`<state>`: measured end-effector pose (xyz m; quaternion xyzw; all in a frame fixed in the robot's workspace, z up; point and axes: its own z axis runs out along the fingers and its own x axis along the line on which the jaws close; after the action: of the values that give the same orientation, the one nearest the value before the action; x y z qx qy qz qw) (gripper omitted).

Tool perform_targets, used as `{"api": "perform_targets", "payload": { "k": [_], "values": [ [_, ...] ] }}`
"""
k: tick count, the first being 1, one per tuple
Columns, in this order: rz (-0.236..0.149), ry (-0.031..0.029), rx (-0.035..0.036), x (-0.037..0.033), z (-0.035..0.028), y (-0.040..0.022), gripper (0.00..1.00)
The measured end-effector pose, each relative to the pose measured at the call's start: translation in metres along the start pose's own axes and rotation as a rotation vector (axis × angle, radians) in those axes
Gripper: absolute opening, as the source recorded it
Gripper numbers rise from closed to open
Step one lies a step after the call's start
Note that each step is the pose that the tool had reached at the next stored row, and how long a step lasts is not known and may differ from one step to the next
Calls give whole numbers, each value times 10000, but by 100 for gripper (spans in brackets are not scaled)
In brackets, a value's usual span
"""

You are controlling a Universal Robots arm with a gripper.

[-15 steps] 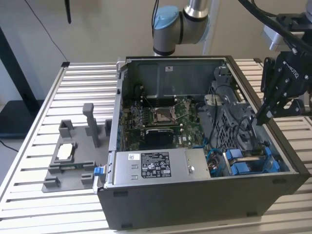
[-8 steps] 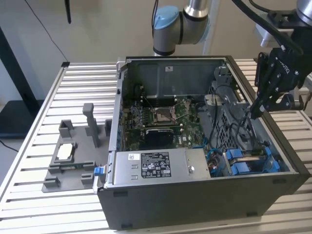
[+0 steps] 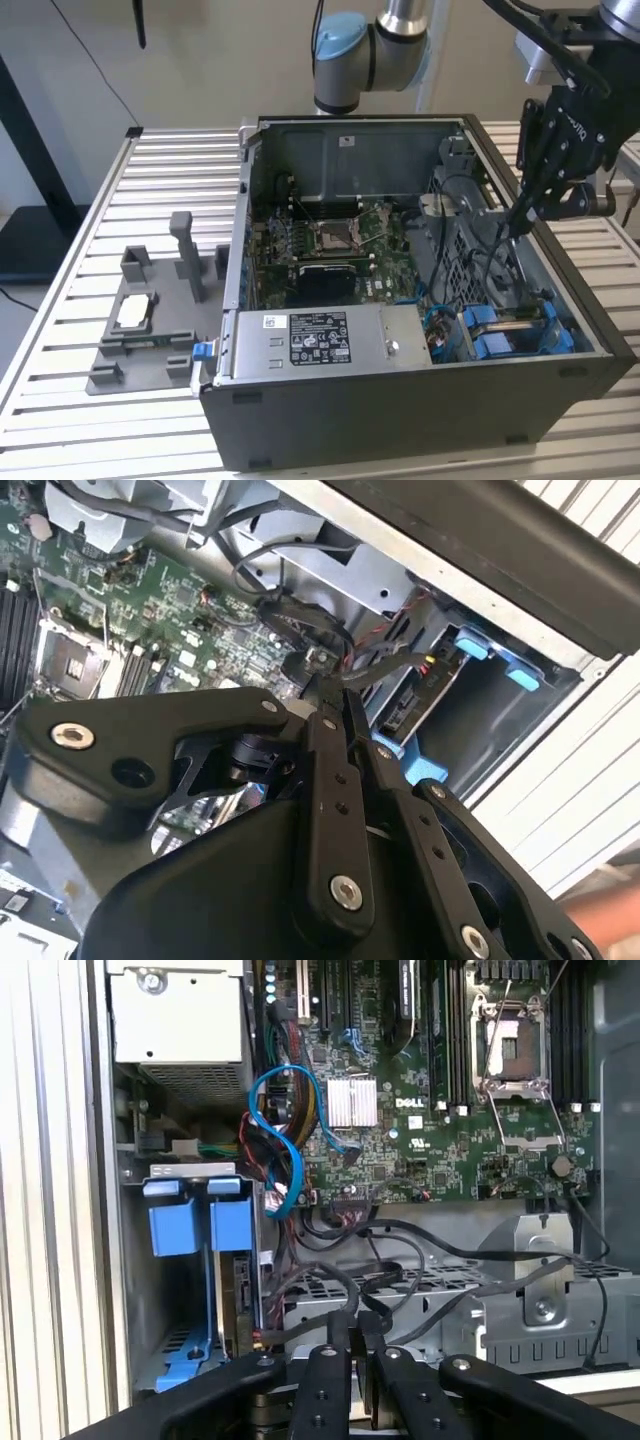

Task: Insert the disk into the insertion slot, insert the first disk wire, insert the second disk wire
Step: 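Insert the second disk wire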

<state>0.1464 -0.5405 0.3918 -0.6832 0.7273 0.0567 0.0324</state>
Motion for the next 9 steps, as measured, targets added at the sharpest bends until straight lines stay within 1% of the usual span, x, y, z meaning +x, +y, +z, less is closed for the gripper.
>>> {"api": "perform_targets", "payload": {
  "k": [2,4,5,6,7,8,9],
  "values": [
    [3,229,16,2,-2,30,16],
    [0,504,34,4,-1,63,16],
    [-3,630,43,5,1,81,16],
    [-6,725,49,7,2,98,16],
    [-10,804,55,8,5,116,16],
    [-14,861,64,7,8,136,16],
    [-18,894,76,5,11,156,16]
  ]
}}
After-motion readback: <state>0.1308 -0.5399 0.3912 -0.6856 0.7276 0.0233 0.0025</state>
